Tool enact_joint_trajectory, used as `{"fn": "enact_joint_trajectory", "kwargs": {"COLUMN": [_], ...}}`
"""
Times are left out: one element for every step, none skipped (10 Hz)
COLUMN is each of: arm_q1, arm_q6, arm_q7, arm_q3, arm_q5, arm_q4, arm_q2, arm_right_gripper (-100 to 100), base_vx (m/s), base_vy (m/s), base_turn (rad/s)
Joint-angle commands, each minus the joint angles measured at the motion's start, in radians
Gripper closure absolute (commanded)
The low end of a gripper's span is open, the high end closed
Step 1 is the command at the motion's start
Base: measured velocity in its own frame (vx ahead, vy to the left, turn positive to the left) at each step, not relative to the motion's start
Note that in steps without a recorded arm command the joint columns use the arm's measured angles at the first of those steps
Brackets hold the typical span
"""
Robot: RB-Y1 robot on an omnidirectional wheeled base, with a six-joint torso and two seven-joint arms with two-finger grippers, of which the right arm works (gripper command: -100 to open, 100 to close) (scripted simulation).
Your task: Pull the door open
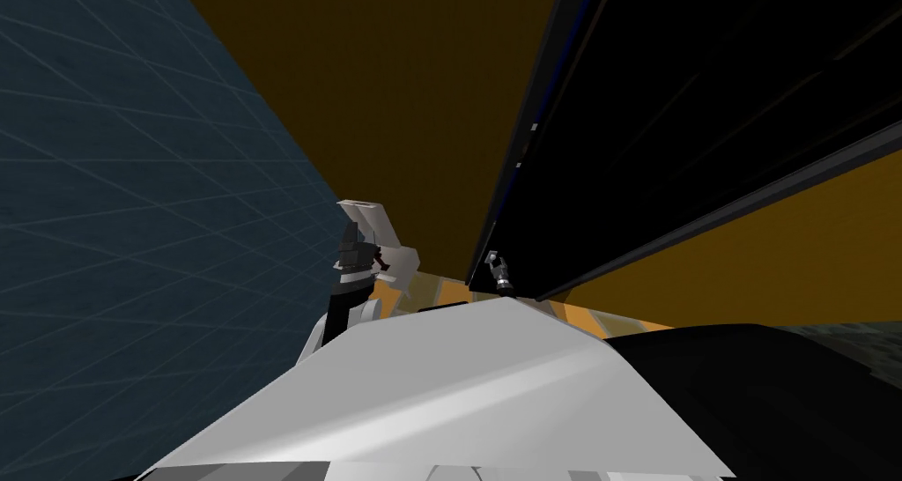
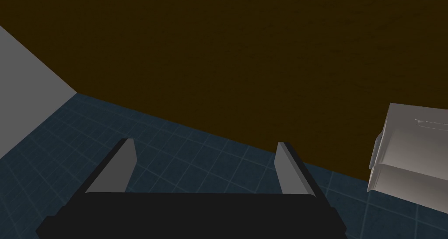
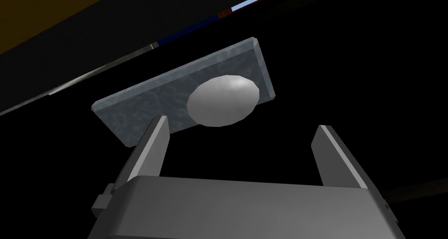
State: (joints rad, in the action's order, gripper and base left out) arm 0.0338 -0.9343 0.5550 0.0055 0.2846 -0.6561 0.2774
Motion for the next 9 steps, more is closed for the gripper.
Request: {"fn": "enact_joint_trajectory", "kwargs": {"arm_q1": [-0.001, -0.003, -0.006, -0.006, -0.009, -0.009, -0.012, -0.016, -0.016], "arm_q6": [0.003, 0.007, 0.01, 0.01, 0.014, 0.014, 0.018, 0.022, 0.022], "arm_q7": [0.03, 0.068, 0.094, 0.108, 0.144, 0.148, 0.189, 0.215, 0.23], "arm_q3": [0.004, 0.011, 0.018, 0.018, 0.025, 0.025, 0.032, 0.04, 0.04], "arm_q5": [0.009, 0.023, 0.038, 0.038, 0.054, 0.054, 0.07, 0.087, 0.087], "arm_q4": [-0.004, -0.006, -0.009, -0.009, -0.011, -0.011, -0.014, -0.017, -0.017], "arm_q2": [-0.002, -0.005, -0.008, -0.008, -0.012, -0.012, -0.015, -0.019, -0.019], "arm_right_gripper": [-100, -100, -100, -100, -100, -100, -100, -100, -100], "base_vx": [-0.051, -0.035, -0.051, -0.043, -0.042, -0.039, -0.051, -0.068, -0.055], "base_vy": [-0.013, -0.013, -0.014, -0.01, -0.007, -0.002, -0.008, -0.012, -0.009], "base_turn": [0.008, 0.016, 0.03, 0.015, 0.023, 0.01, 0.018, 0.034, 0.014]}}
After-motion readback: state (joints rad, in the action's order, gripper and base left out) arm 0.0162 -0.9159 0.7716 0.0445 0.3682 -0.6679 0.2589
